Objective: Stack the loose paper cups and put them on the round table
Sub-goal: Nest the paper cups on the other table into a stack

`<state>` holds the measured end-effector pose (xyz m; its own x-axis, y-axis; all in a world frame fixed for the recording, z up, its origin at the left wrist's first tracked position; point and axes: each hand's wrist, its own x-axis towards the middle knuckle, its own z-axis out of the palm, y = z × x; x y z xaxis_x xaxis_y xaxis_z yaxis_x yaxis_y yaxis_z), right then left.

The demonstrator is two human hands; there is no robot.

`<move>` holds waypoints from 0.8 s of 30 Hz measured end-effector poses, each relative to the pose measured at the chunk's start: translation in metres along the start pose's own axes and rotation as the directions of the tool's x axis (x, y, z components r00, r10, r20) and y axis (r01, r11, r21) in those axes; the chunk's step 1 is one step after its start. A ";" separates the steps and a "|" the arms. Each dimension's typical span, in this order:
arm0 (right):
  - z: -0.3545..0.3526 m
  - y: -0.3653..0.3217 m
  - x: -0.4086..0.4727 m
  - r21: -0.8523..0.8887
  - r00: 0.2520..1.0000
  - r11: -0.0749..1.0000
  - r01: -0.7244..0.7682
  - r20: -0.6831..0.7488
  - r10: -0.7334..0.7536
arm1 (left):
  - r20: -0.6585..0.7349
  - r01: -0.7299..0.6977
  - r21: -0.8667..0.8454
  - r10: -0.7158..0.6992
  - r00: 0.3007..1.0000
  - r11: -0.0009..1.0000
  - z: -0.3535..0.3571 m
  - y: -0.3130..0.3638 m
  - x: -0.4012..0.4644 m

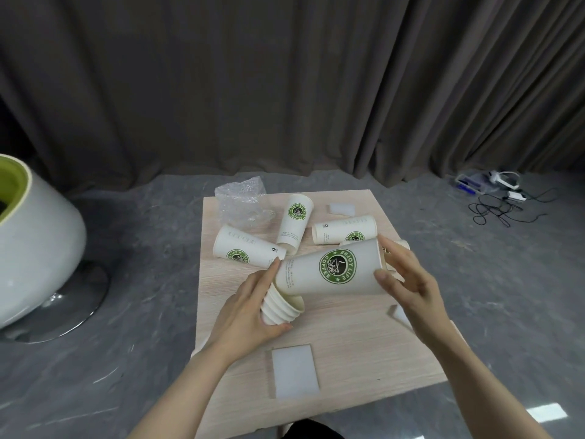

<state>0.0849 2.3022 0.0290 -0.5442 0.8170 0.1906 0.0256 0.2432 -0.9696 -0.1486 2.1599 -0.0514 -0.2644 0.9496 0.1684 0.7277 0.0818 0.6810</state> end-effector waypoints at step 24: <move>0.075 0.020 -0.007 0.089 0.959 0.966 -0.244 0.171 0.227 | 0.062 -0.148 0.056 0.144 0.988 0.987 -0.002 0.021 0.007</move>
<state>0.0259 2.2621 -0.0034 -0.6593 0.7492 -0.0636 0.0834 -0.0112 -0.9965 -0.1359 2.1674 -0.0343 -0.1166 0.9685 0.2200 0.7929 -0.0426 0.6078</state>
